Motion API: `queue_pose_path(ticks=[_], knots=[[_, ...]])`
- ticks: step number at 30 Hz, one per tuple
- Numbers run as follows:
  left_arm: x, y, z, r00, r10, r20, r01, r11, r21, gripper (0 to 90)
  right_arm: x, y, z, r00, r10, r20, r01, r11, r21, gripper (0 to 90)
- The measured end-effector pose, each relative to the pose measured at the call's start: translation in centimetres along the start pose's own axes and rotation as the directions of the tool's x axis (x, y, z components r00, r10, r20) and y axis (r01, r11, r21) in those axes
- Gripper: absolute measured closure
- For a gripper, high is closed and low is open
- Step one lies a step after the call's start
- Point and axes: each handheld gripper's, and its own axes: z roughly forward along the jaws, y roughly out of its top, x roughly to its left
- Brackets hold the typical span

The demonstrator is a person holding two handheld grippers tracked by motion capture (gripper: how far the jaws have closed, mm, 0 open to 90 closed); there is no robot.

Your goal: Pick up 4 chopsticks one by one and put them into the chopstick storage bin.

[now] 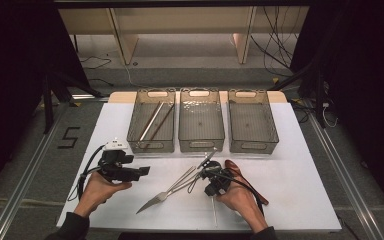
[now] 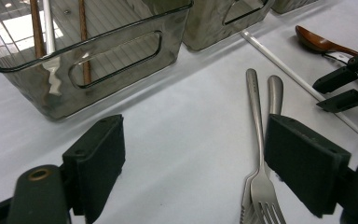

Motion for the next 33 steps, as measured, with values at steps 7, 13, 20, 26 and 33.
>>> queue_pose_path(ticks=[7,13,20,26,33], knots=[[0.1,-0.1,0.0,1.0000,0.002,-0.001,-0.002,1.0000,0.003,20.2,0.1,0.2,0.0,1.0000,0.004,0.004,-0.004,1.000,0.011,68.0],[0.1,-0.1,0.0,1.0000,0.003,-0.003,-0.003,1.0000,0.005,20.2,0.1,0.4,0.0,0.9996,0.025,-0.013,-0.025,0.999,0.027,65.6],[0.0,-0.1,0.0,0.9999,0.012,-0.005,-0.012,0.9999,0.008,20.5,0.9,0.6,0.1,0.9997,-0.023,-0.008,0.023,0.999,0.045,65.2],[0.0,-0.2,0.1,1.0000,0.008,-0.006,-0.008,0.9999,0.012,20.7,1.1,0.7,0.1,0.9990,-0.044,-0.006,0.045,0.998,0.050,71.0],[0.1,-0.3,0.1,0.9999,0.008,-0.006,-0.008,0.9999,0.015,20.9,0.6,0.6,-0.1,0.9996,-0.028,-0.009,0.028,0.998,0.059,75.8]])
